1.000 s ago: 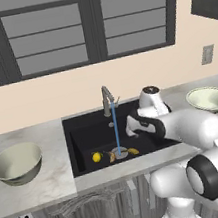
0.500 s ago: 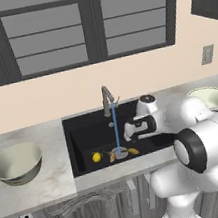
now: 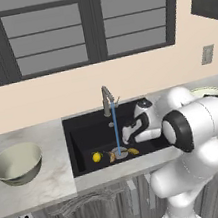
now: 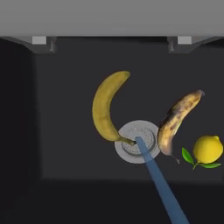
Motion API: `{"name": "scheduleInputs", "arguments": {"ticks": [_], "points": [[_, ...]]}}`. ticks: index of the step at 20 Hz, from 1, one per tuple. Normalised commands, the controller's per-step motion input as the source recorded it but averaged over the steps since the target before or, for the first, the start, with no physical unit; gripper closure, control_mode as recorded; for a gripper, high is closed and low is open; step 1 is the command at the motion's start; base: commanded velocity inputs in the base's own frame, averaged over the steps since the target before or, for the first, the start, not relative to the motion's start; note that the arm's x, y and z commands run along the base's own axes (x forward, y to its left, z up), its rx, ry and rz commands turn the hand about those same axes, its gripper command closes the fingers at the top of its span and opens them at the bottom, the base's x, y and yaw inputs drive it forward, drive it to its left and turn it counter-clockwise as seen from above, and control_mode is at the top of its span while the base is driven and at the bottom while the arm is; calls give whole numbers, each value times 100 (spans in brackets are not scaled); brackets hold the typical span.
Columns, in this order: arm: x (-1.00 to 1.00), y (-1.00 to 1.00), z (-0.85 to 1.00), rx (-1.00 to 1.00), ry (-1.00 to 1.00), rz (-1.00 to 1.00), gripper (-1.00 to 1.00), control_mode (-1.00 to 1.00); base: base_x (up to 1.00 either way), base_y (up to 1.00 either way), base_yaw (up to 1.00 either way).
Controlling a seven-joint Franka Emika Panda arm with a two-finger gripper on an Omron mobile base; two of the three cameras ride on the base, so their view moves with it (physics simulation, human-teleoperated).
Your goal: Pick the bananas from the sink and place them in one bowl. Place the lemon in the other bowl. Then turn off the sink faucet.
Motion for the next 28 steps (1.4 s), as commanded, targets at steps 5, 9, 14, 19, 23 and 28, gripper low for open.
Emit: {"name": "scheduleInputs", "arguments": {"ticks": [5, 9, 14, 19, 23, 28], "points": [[19, 0, -32, 0, 0, 0, -100, -100, 0, 0, 0], [19, 0, -34, 0, 0, 0, -100, -100, 0, 0, 0], [19, 0, -33, 0, 0, 0, -100, -100, 0, 0, 0], [19, 0, -33, 0, 0, 0, -100, -100, 0, 0, 0], [25, 0, -33, 0, 0, 0, -100, -100, 0, 0, 0], [27, 0, -32, 0, 0, 0, -100, -100, 0, 0, 0]]}}
